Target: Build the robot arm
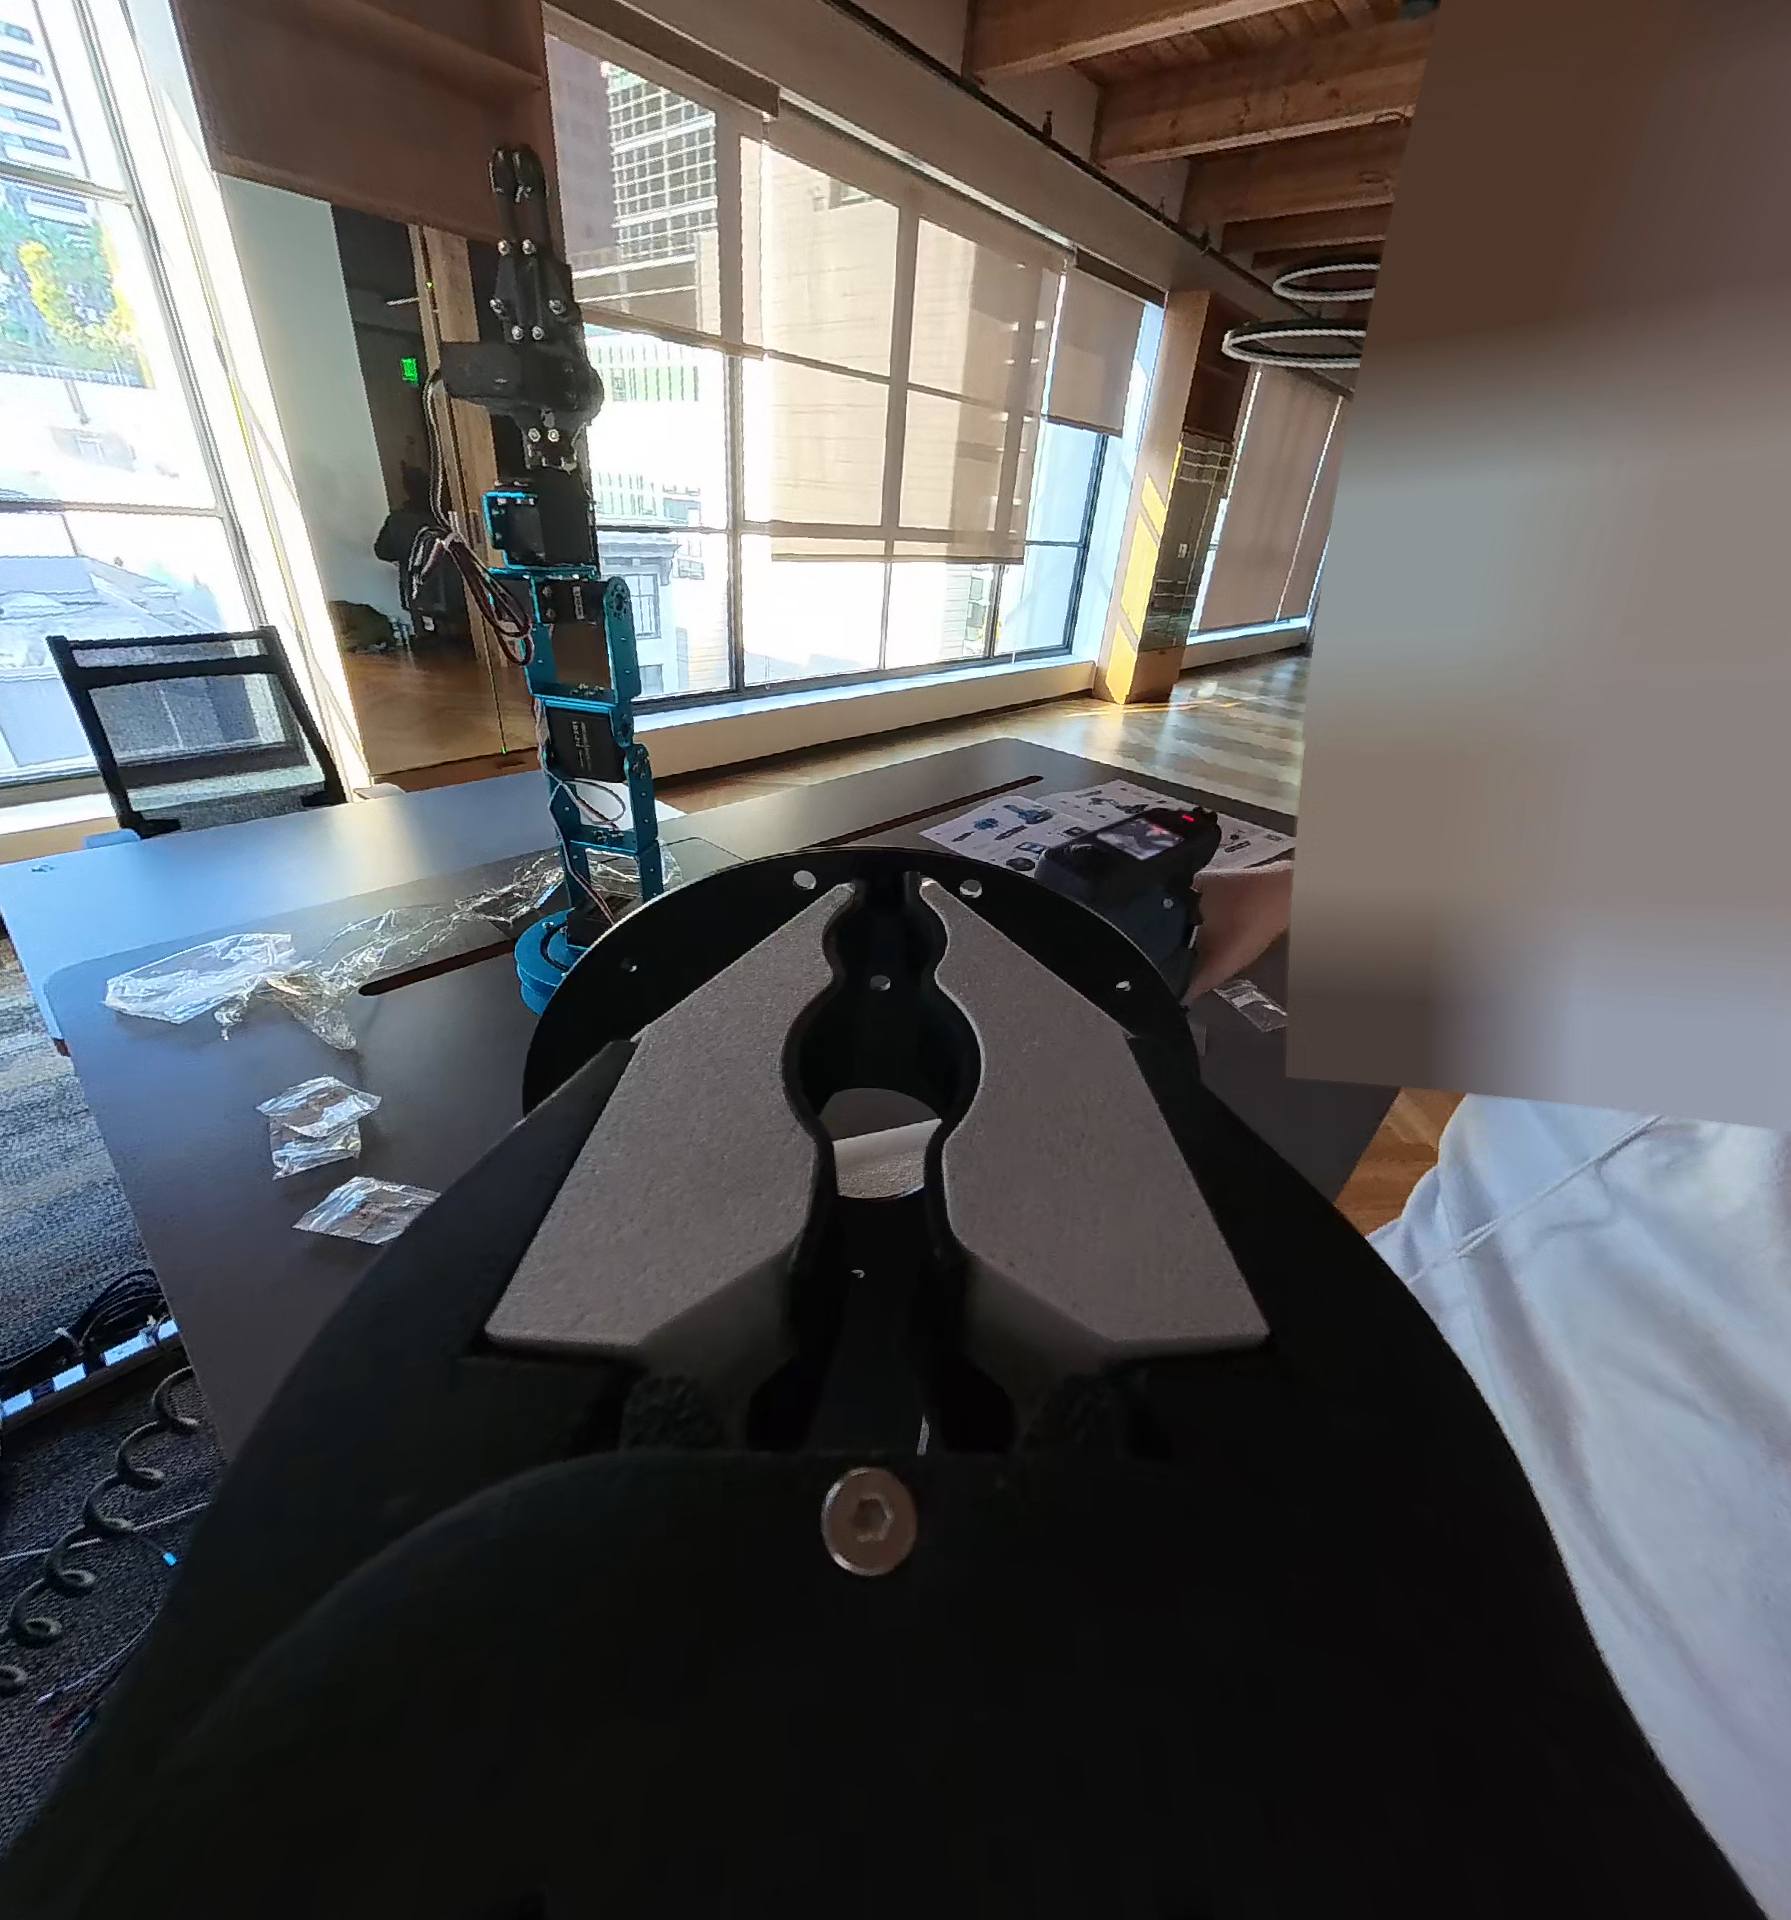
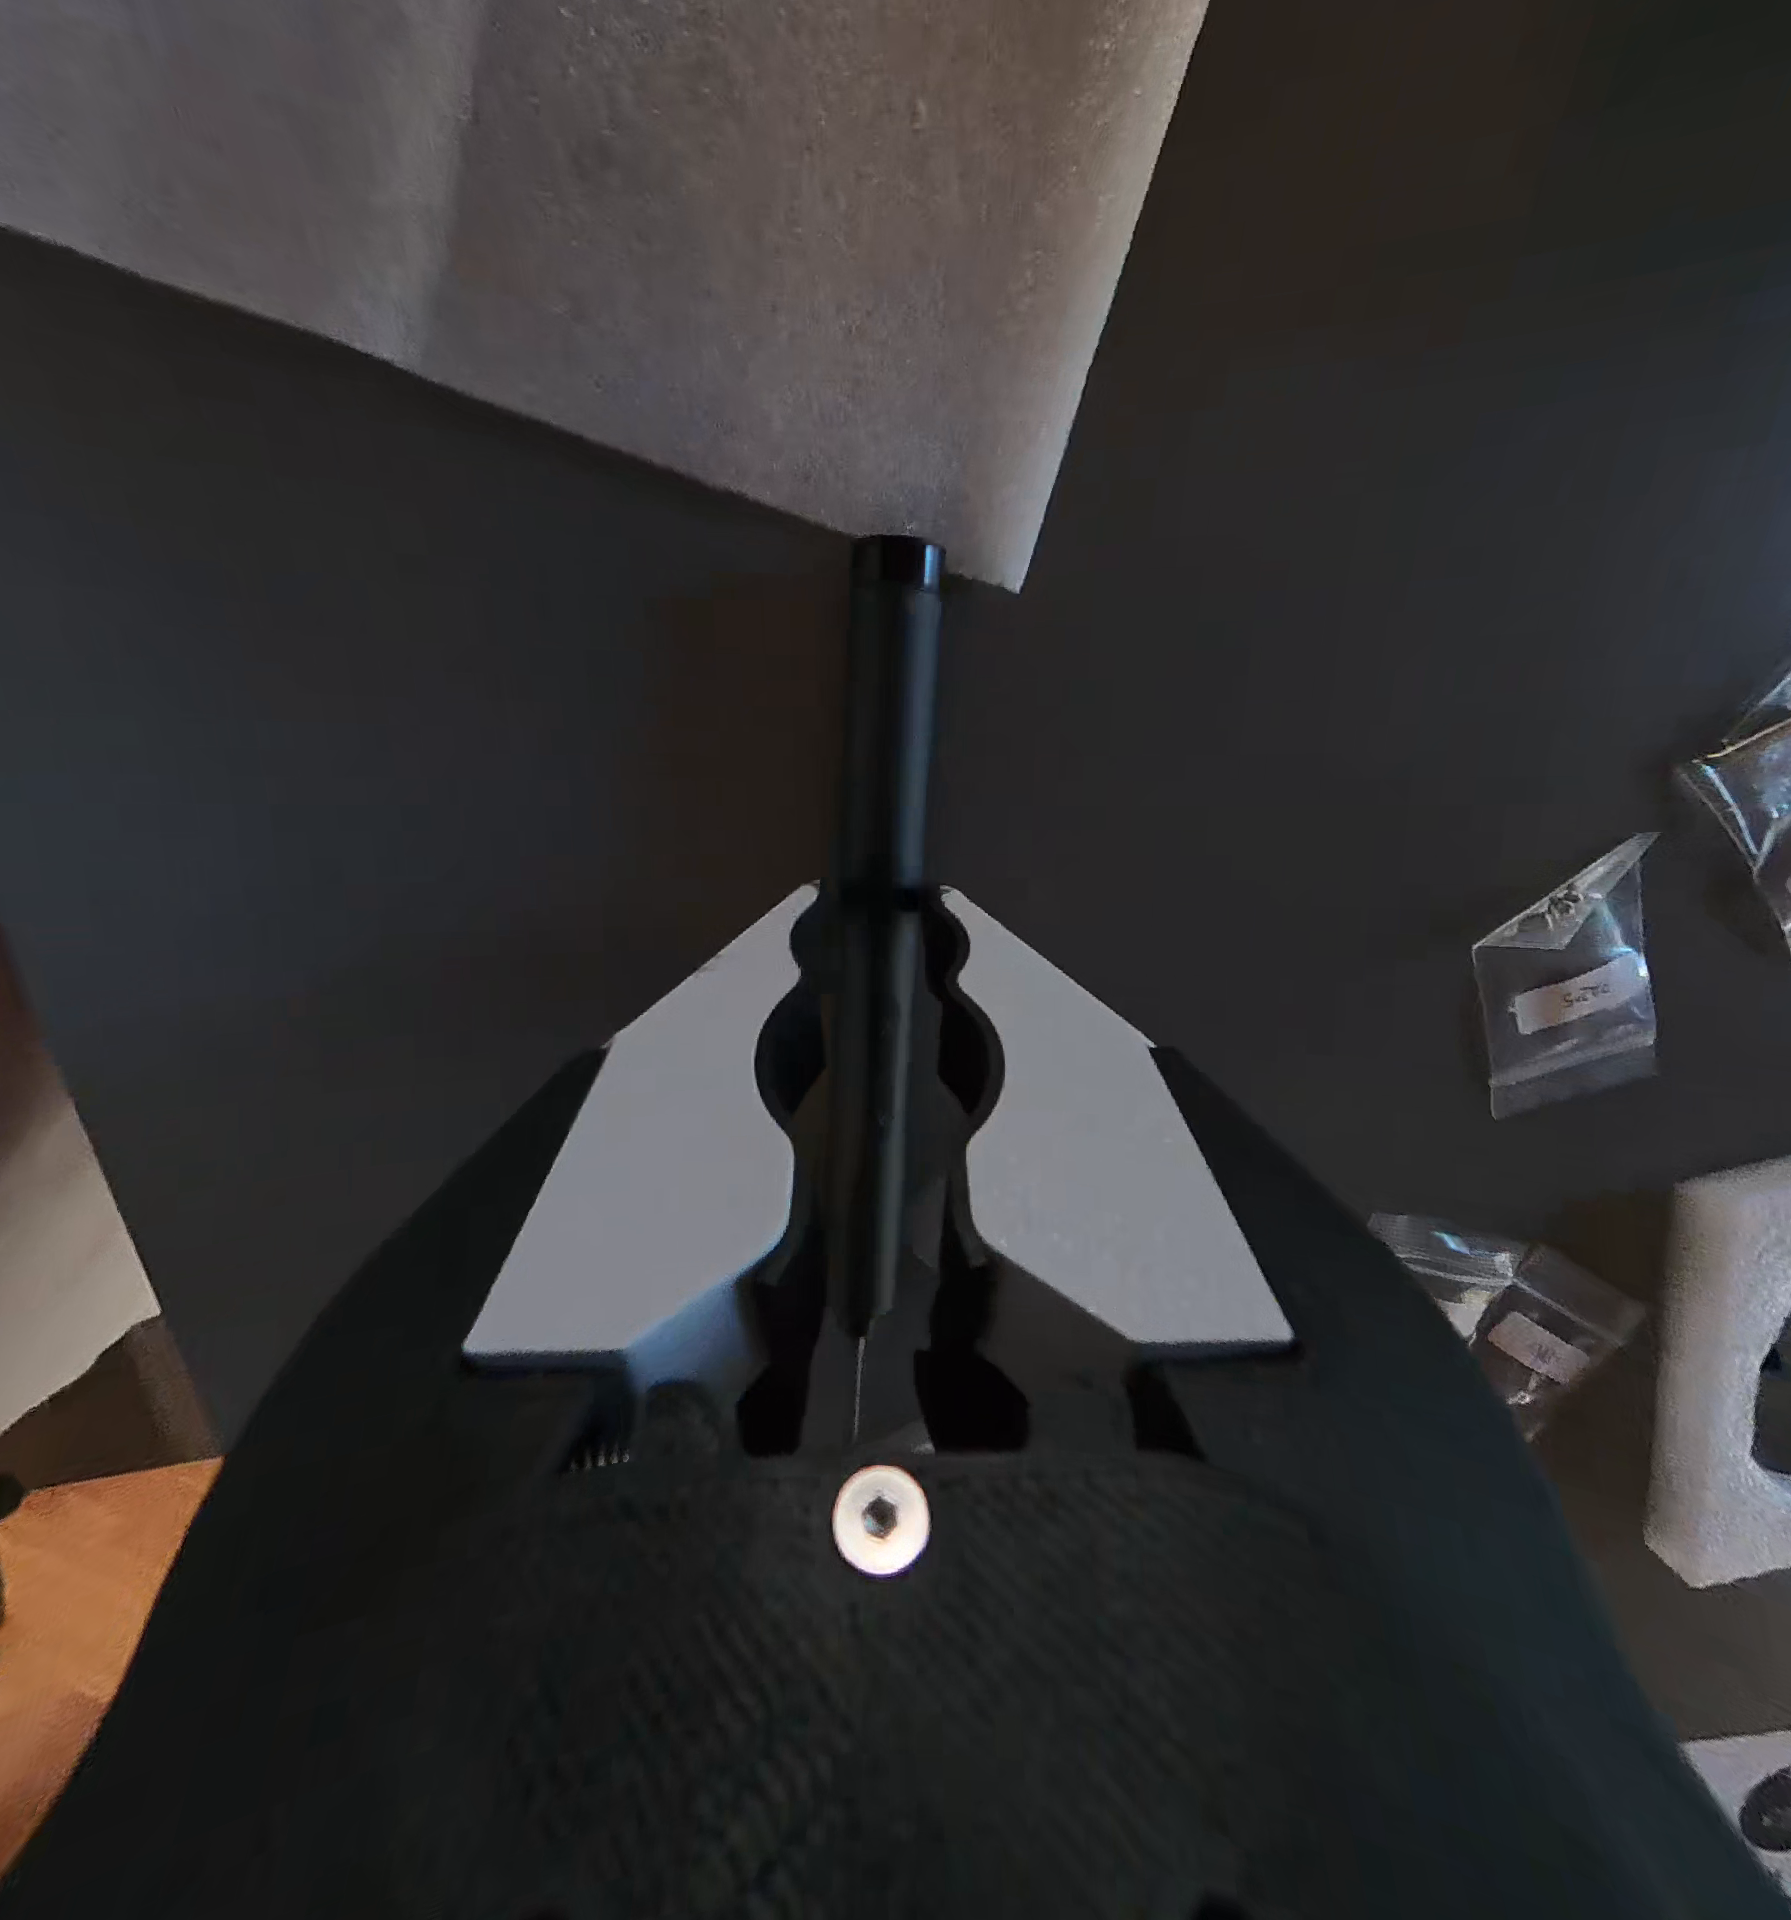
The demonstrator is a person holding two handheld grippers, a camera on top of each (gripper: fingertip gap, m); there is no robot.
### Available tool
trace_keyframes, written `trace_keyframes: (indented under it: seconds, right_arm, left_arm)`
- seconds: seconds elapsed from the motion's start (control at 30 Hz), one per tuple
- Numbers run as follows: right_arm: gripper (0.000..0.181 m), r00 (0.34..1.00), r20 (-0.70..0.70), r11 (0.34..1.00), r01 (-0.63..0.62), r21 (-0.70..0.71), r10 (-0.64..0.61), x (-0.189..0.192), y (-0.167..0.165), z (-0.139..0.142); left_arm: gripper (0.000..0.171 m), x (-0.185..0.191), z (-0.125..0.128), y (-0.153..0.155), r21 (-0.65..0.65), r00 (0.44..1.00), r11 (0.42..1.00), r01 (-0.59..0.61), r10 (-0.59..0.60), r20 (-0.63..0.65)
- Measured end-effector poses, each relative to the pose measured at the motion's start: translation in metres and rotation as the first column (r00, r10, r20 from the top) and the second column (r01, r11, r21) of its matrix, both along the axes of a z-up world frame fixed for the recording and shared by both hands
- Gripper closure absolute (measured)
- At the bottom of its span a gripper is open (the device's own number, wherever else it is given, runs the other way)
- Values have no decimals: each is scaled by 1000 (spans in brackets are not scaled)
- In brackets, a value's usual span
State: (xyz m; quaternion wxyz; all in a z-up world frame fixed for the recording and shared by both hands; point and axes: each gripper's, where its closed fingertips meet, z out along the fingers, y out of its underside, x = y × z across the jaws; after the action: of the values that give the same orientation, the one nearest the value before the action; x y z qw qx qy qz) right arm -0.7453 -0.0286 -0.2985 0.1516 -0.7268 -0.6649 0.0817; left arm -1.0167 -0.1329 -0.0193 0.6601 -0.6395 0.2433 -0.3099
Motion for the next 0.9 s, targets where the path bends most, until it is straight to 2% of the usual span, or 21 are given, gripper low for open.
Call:
trace_keyframes:
  seconds: [0.1, 0.2, 0.37, 0.53, 0.6, 0.7, 0.77, 0.83, 0.9]
  right_arm:
    - [166, 999, 35, 999, 35, -19, -34, 0, 0, -5]
    - [167, 988, 37, 982, 153, -108, -150, -3, 2, -2]
    - [168, 915, -52, 847, 348, -401, -400, -20, 10, 34]
    - [168, 867, -91, 744, 362, -561, -490, -37, 20, 58]
    - [168, 861, -79, 648, 313, -695, -502, -57, 18, 62]
    - [168, 840, -31, 427, 243, -871, -541, -97, 25, 62]
    - [168, 821, 21, 303, 234, -924, -571, -123, 32, 52]
    - [168, 797, 82, 226, 266, -937, -599, -142, 36, 34]
    - [167, 771, 125, 178, 296, -939, -624, -151, 37, 21]
  left_arm:
    - [169, -1, 0, 0, 0, 1000, 1000, 1, -1, -5]
    - [169, 0, 0, 0, -1, 1000, 1000, 5, -5, -8]
    - [169, 3, 0, 2, 6, 1000, 1000, 13, -13, -19]
    - [169, 3, 0, 2, 14, 1000, 1000, 22, -22, -9]
    - [169, 2, 0, 2, 13, 999, 999, 31, -31, 7]
    - [169, 2, 1, 2, 13, 999, 999, 39, -39, 13]
    - [168, 3, 1, 3, 10, 999, 999, 44, -44, 11]
    - [169, 5, 1, 4, 5, 999, 999, 51, -51, 14]
    - [169, 6, 1, 5, 1, 998, 998, 56, -56, 18]
